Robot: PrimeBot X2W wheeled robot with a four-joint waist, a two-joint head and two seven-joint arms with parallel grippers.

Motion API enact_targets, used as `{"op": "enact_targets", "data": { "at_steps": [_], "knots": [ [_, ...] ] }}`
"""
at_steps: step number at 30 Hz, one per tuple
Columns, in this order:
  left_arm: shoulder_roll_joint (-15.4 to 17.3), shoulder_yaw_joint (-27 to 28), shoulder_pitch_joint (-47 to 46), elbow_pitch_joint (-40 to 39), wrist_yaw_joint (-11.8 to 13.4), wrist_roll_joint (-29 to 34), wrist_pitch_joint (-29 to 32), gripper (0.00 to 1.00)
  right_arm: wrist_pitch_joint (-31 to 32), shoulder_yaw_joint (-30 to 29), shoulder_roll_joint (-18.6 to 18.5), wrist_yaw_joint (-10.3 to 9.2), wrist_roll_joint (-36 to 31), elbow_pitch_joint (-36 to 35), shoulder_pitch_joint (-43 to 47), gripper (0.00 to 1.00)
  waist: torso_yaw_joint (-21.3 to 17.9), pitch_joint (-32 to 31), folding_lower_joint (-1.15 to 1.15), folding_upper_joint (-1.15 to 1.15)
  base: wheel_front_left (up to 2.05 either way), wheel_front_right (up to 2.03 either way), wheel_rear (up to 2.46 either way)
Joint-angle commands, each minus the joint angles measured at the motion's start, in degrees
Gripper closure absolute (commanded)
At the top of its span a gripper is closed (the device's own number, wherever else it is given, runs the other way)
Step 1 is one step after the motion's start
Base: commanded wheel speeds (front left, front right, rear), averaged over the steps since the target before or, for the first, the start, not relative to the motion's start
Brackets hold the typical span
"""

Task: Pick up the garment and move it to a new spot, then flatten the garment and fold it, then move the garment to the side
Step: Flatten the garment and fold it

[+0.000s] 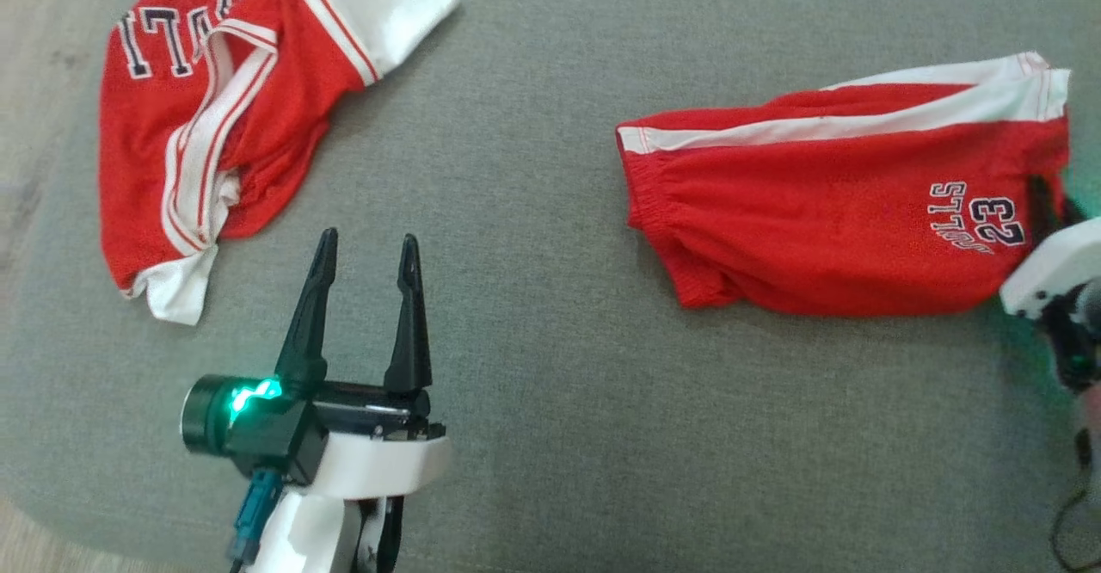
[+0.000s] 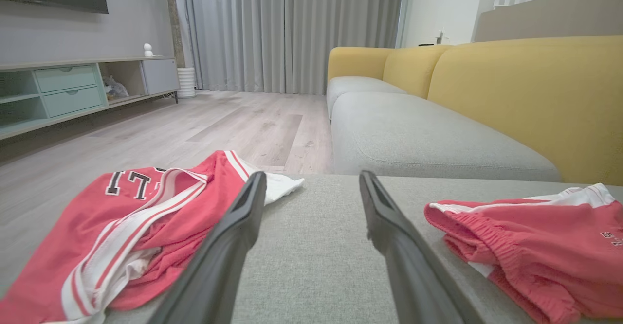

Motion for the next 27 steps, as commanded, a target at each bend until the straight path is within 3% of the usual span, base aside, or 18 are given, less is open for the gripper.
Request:
{"op": "enact_targets", "data": {
  "at_steps": [1,6,14,17,22,27],
  "knots": [
    [0.02,2.10,-0.55,-2.33,0.43,0.61,-0.24,0.00,0.03,1.60,0.89,-0.04,0.89,-0.14,0.35,1.00,0.29,-0.81,0.01,0.00,0.00,0.00,0.00],
    [0.00,2.35,0.21,-2.66,0.28,0.39,-0.24,0.00,-2.66,2.66,-0.98,-0.04,0.77,0.68,-0.42,1.00,-2.98,-2.21,0.01,0.00,0.00,0.00,0.00],
    [-0.01,3.32,-0.09,-1.49,-1.11,3.66,-0.24,0.00,-3.29,3.18,-9.76,-0.04,0.17,-1.35,-0.77,1.00,-9.32,-2.22,0.01,0.00,0.00,0.00,0.00],
    [-0.01,3.64,-0.33,-0.75,-1.52,4.48,-0.24,0.00,-3.43,3.60,-11.36,-0.04,1.01,-4.80,-1.27,1.00,-10.61,-2.03,0.01,0.00,0.00,0.00,0.00],
    [-0.01,3.55,-0.44,1.16,-2.33,5.27,-0.24,0.00,-3.11,6.73,-10.06,-0.04,2.74,-13.98,-2.12,1.00,-11.80,-2.68,0.01,0.00,0.00,0.00,0.00],
    [-0.01,3.20,-0.19,2.01,-2.86,5.24,-0.24,0.00,-1.75,13.04,-5.58,-0.04,4.21,-23.75,-1.61,1.00,-11.62,-4.35,0.01,0.00,0.00,0.00,0.00]
  ]
}}
